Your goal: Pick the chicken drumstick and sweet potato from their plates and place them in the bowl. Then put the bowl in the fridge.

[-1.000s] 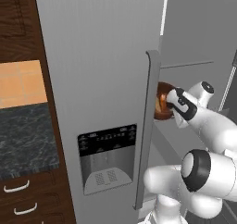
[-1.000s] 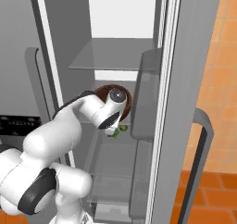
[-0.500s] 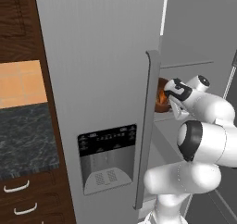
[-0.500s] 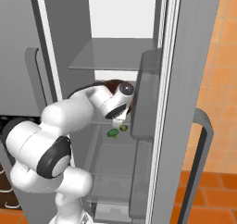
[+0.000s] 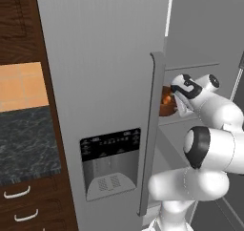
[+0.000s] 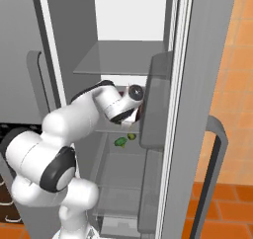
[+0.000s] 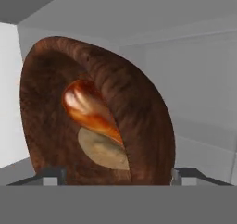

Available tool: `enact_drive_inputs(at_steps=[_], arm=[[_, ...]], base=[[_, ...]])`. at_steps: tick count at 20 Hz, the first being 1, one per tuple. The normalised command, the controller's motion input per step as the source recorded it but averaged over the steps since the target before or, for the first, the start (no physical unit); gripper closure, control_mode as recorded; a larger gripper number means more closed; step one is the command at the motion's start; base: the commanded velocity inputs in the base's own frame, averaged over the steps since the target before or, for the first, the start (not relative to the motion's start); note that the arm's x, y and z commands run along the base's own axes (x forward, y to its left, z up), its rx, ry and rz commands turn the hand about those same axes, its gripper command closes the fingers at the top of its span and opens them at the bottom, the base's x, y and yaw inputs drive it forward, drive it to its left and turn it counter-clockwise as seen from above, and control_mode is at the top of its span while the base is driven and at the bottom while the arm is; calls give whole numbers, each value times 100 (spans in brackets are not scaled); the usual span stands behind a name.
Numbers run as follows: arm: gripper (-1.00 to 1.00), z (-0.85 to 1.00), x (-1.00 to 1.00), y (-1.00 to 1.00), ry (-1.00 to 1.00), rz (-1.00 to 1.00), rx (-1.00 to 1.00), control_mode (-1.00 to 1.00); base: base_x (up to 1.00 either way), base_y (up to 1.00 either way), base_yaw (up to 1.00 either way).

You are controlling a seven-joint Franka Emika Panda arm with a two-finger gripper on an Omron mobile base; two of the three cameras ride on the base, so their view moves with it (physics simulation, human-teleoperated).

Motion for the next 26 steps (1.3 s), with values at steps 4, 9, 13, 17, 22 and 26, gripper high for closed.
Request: enact_drive_inputs(at_steps=[4,9,13,17,22,26], arm=[[-100,16,-34,29,-27,7,-3,-100],[-100,35,-87,0,-23,1,0,-100],[-100,73,-96,20,0,-1,-2,-100],[-100,80,-100,4,-1,0,-2,-100],[-100,83,-100,36,4,0,-5,-100],[-100,76,-100,27,0,0,-17,-100]], base=[[0,0,0],[0,0,0],[0,0,0],[0,0,0],[0,0,0],[0,0,0]])
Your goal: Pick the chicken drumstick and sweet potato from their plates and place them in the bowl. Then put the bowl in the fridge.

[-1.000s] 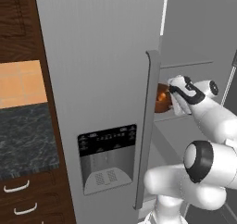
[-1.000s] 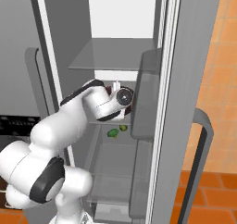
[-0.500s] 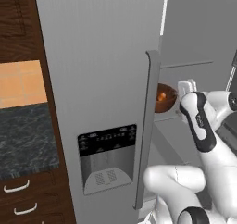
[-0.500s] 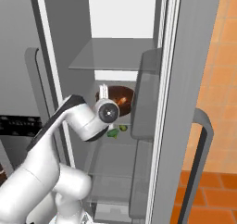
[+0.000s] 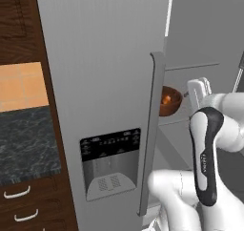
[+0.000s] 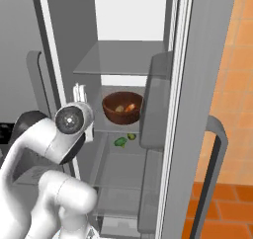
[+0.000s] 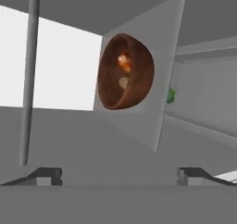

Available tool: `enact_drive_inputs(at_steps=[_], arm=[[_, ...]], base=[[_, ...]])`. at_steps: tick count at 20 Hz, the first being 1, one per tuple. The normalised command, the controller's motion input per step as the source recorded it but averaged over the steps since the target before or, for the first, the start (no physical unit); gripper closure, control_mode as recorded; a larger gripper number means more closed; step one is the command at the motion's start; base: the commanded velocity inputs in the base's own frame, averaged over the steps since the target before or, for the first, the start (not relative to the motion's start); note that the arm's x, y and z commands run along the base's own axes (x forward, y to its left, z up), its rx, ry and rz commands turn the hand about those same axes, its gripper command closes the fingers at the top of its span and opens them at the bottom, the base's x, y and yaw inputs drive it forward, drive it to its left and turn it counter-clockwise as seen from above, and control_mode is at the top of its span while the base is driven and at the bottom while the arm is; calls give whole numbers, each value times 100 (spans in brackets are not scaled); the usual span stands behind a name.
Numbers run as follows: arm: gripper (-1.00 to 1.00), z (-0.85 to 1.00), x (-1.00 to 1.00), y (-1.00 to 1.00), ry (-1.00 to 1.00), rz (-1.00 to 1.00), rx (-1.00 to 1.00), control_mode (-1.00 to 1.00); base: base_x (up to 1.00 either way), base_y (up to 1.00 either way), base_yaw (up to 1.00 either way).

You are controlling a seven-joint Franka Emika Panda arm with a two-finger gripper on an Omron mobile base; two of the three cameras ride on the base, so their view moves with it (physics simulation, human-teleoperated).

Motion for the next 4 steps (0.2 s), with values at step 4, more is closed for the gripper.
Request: enact_drive_inputs(at_steps=[4], arm=[[-100,40,-100,2,-6,0,-17,-100]], base=[[0,0,0]])
